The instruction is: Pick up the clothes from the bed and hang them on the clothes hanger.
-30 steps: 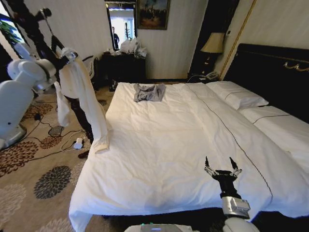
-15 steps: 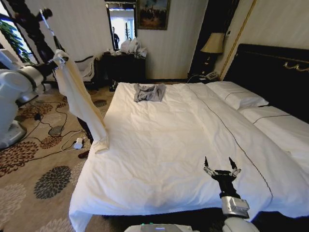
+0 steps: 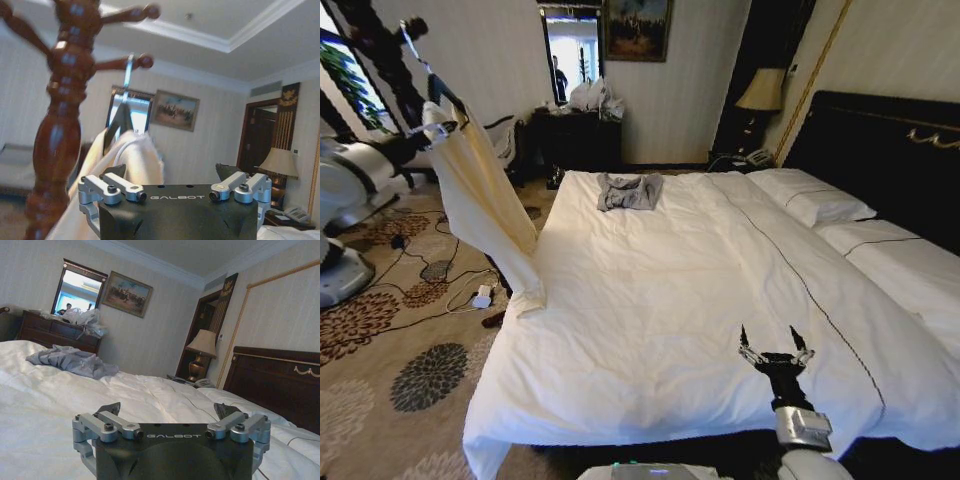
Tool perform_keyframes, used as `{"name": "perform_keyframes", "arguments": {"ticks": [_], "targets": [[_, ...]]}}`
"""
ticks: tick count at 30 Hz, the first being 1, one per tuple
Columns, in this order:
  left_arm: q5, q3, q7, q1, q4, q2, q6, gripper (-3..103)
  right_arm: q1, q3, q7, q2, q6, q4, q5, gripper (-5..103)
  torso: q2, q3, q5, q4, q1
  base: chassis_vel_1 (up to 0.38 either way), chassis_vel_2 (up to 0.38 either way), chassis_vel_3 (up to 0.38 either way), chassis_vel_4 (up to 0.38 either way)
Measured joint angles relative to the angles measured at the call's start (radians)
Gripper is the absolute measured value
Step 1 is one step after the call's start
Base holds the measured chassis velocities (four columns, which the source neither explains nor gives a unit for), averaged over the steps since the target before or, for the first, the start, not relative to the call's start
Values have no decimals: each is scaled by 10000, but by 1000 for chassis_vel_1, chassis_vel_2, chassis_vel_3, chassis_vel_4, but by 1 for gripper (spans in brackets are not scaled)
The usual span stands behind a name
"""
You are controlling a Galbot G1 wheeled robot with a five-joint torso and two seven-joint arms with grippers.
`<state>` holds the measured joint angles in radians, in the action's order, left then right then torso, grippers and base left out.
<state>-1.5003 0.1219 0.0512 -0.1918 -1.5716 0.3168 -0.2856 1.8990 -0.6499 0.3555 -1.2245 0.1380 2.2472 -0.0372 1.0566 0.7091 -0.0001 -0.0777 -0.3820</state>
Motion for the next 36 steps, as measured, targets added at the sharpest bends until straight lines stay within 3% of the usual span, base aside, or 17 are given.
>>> {"name": "perform_keyframes", "arguments": {"ticks": [9,12,17,20,23,24,27,28,32,33,36], "targets": [[372,368,-872,-379,-744,-685,776,100,-4,62,-18,55,24,8,-46,100,0,0,1,0,1,0,0,0,0],[616,652,-1654,-919,-1479,-918,1411,100,-2,112,-158,77,84,7,-151,100,0,-1,2,1,1,0,0,0,0],[1205,1022,-1590,-1417,-2144,-571,2195,100,99,52,-499,-13,250,152,-454,100,1,-1,7,6,2,0,0,0,0],[2138,1285,-1593,-1995,-2499,-59,3005,100,343,-259,-867,-291,430,432,-713,100,0,1,-2,-13,0,0,0,0,0],[2466,2034,-1598,-3063,-2949,106,3389,100,380,-389,-991,-355,471,573,-833,100,1,0,6,-3,0,0,0,0,0],[2647,2449,-1498,-3905,-3208,290,3520,100,408,-461,-1043,-404,497,636,-861,100,0,-1,8,7,2,0,0,0,0],[3388,3542,-1202,-6083,-3700,893,3741,100,453,-550,-1114,-501,520,727,-914,100,0,-1,-1,-4,1,0,0,0,0],[3388,3542,-1202,-6083,-3700,893,3741,100,453,-550,-1114,-501,520,727,-914,100,0,-1,-1,-4,1,0,0,0,0],[4955,5163,-1105,-9577,-4452,1972,4291,100,537,-563,-1218,-491,522,769,-979,100,0,0,0,4,1,0,0,0,0],[4955,5163,-1105,-9577,-4452,1972,4291,100,537,-563,-1218,-491,522,769,-979,100,0,0,0,4,1,0,0,0,0],[5895,6010,-1109,-11715,-4846,2863,4769,100,674,-513,-1404,-454,508,809,-1074,100,0,-1,0,-1,1,0,0,0,0]]}}
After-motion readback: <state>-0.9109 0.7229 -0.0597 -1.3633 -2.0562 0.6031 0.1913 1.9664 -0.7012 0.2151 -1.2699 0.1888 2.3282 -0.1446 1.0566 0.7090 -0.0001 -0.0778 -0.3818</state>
